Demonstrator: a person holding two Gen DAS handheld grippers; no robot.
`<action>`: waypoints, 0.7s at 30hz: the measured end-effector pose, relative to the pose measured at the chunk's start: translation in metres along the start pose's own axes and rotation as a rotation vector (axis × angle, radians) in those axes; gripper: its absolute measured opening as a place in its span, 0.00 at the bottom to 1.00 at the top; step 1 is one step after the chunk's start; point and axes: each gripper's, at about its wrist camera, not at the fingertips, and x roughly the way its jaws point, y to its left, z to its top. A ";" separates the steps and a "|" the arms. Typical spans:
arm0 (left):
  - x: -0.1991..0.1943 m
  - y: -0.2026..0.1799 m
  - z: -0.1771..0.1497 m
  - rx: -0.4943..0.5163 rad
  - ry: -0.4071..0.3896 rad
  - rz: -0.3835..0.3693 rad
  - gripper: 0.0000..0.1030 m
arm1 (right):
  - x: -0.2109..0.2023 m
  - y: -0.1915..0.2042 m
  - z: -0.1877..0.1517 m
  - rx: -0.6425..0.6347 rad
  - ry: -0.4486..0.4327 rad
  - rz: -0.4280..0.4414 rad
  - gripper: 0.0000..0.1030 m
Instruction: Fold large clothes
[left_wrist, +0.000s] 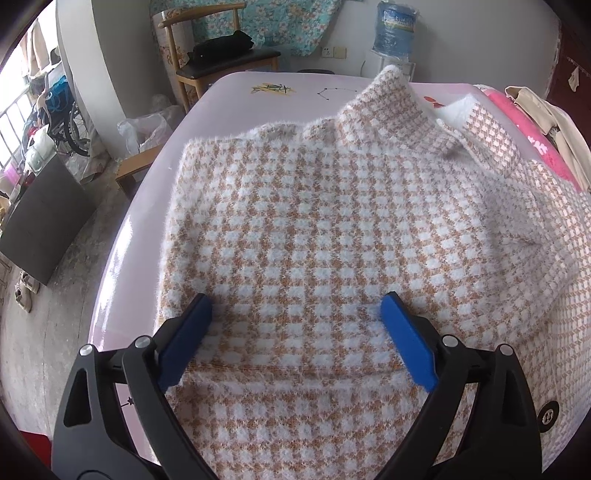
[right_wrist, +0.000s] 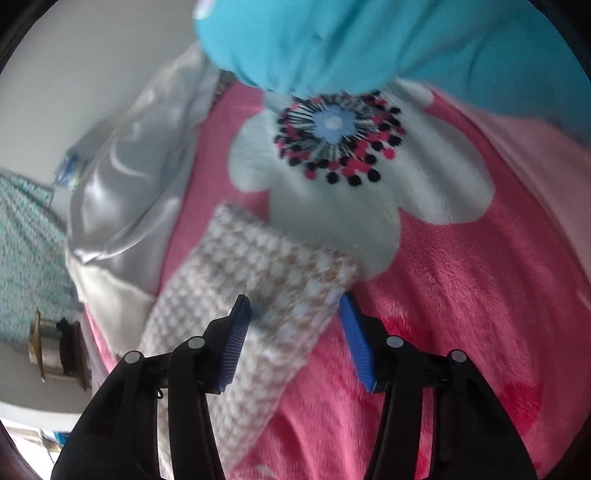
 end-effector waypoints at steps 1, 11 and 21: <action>0.000 0.000 0.000 0.000 0.001 0.001 0.87 | 0.004 -0.004 0.001 0.017 0.005 0.004 0.47; 0.000 0.000 0.001 0.001 0.003 0.000 0.87 | -0.062 0.056 -0.019 -0.207 -0.184 -0.023 0.15; -0.011 0.010 0.000 -0.021 -0.009 -0.049 0.87 | -0.234 0.265 -0.151 -0.736 -0.433 0.213 0.15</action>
